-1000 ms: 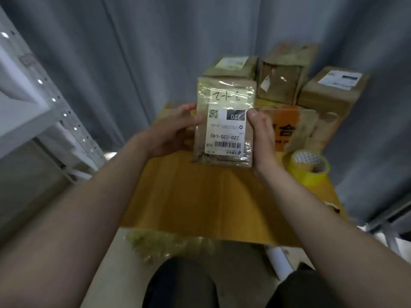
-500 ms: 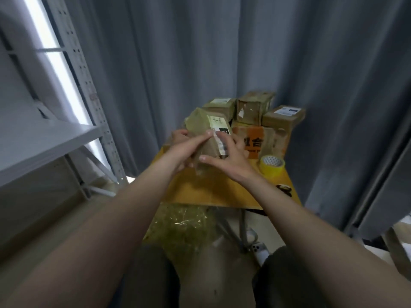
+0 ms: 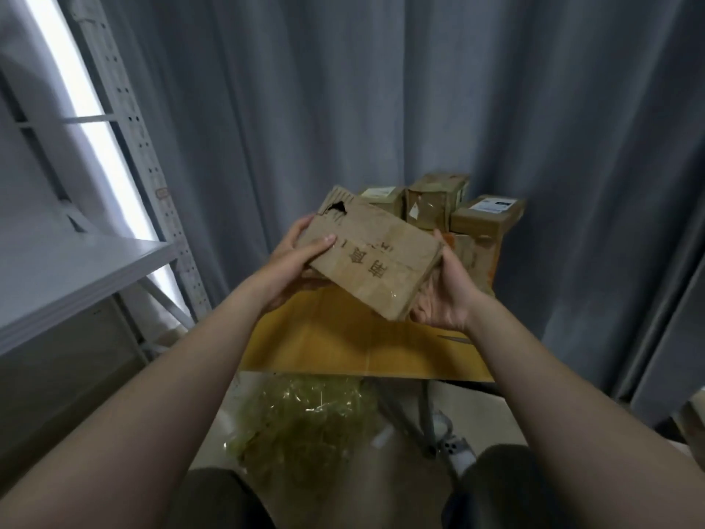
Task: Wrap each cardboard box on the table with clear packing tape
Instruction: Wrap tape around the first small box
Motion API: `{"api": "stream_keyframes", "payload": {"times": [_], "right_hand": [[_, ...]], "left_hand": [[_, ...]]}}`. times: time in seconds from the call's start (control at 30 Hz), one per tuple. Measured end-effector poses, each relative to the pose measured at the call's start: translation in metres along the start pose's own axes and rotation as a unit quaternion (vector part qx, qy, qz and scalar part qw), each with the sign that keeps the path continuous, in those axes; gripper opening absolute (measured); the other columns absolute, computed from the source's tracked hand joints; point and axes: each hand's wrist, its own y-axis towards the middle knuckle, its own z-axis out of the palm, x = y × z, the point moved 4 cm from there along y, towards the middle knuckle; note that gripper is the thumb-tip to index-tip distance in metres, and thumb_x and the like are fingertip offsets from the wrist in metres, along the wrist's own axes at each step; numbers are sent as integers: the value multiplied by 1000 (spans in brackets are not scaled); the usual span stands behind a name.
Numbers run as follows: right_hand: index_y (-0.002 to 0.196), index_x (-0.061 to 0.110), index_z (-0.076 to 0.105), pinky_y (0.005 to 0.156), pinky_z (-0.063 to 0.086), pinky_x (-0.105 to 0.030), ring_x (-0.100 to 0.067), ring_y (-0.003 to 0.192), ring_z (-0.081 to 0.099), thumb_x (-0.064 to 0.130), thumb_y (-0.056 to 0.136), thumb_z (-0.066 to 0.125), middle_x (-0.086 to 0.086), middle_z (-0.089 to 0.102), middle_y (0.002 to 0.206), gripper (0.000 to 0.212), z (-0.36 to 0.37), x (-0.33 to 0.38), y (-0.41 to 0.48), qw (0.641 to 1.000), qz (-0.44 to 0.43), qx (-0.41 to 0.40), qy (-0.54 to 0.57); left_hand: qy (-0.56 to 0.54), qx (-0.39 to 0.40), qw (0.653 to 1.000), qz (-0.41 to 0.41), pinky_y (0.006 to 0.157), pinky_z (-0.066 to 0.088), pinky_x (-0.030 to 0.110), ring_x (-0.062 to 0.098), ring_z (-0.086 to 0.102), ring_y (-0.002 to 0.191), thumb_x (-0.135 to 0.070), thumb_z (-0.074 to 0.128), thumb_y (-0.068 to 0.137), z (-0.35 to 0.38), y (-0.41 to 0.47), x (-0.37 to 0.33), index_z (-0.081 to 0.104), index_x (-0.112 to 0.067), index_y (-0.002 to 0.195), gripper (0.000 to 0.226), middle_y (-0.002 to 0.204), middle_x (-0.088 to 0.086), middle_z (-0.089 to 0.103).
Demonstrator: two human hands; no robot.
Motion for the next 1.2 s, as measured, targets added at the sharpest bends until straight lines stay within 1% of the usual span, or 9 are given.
{"api": "stream_keyframes", "payload": {"times": [0.13, 0.23, 0.4, 0.63, 0.83, 0.9, 1.0, 1.07, 1.2], "right_hand": [[140, 17, 61, 50, 58, -32, -27, 76, 75, 91, 87, 32, -15, 73, 112, 95, -29, -5, 38, 995, 0, -91, -34], [138, 25, 62, 61, 61, -37, -29, 83, 75, 85, 92, 33, -6, 73, 114, 81, -41, -5, 55, 983, -71, -163, -55], [133, 30, 60, 56, 54, -33, -33, 99, 72, 65, 87, 69, -5, 72, 123, 58, -55, -17, 82, 959, -94, -216, -160], [124, 22, 63, 89, 60, -43, -24, 101, 73, 45, 92, 73, -3, 75, 111, 40, -79, -31, 105, 931, -114, -294, -184], [124, 20, 67, 95, 58, -39, -17, 104, 69, 37, 100, 64, 0, 73, 115, 30, -79, -38, 106, 902, -109, -310, -280], [128, 22, 64, 103, 53, -42, -19, 115, 63, 34, 101, 61, 4, 67, 122, 29, -85, -29, 96, 849, -153, -342, -373], [136, 22, 57, 111, 39, -46, -30, 132, 46, 23, 99, 57, -2, 56, 140, 37, -109, -9, 76, 686, -184, -415, -569], [135, 19, 54, 112, 35, -54, -38, 135, 37, 23, 97, 56, -8, 53, 142, 38, -134, 0, 72, 599, -123, -430, -664], [117, 15, 61, 102, 36, -52, -38, 121, 36, 10, 97, 44, -13, 58, 127, 27, -178, -2, 64, 499, 18, -409, -764]], "left_hand": [[-13, -13, 998, -53, 84, 62, 49, 26, 70, 112, -39, 78, 88, 3, 26, 30, 60, -28, 133, 50, 126, 9, 69], [-4, -39, 994, -105, 80, 64, 45, 21, 70, 107, -44, 76, 88, 1, 43, 55, 62, -28, 130, 47, 123, 4, 69], [0, -56, 975, -217, 80, 64, 48, 28, 71, 104, -52, 75, 87, 1, 61, 99, 60, -25, 130, 52, 121, 4, 67], [68, -3, 961, -269, 86, 61, 56, 34, 74, 99, -59, 64, 94, 0, 66, 131, 62, -24, 121, 44, 117, 11, 70], [176, 2, 940, -293, 78, 58, 42, 32, 63, 106, -60, 52, 100, -1, 61, 148, 57, -14, 128, 54, 123, 10, 60], [238, 4, 926, -291, 71, 50, 39, 32, 62, 101, -59, 49, 101, 2, 60, 149, 59, -10, 125, 56, 120, 13, 60], [267, 10, 922, -282, 68, 47, 38, 35, 63, 97, -57, 48, 102, 8, 59, 147, 61, -8, 123, 55, 116, 15, 62], [268, 9, 921, -283, 73, 49, 40, 36, 64, 97, -56, 47, 103, 11, 58, 148, 61, -8, 121, 54, 111, 14, 63], [320, -30, 908, -268, 88, 51, 48, 40, 57, 111, -63, 47, 99, 10, 61, 149, 46, -7, 136, 67, 129, 18, 53]]}}
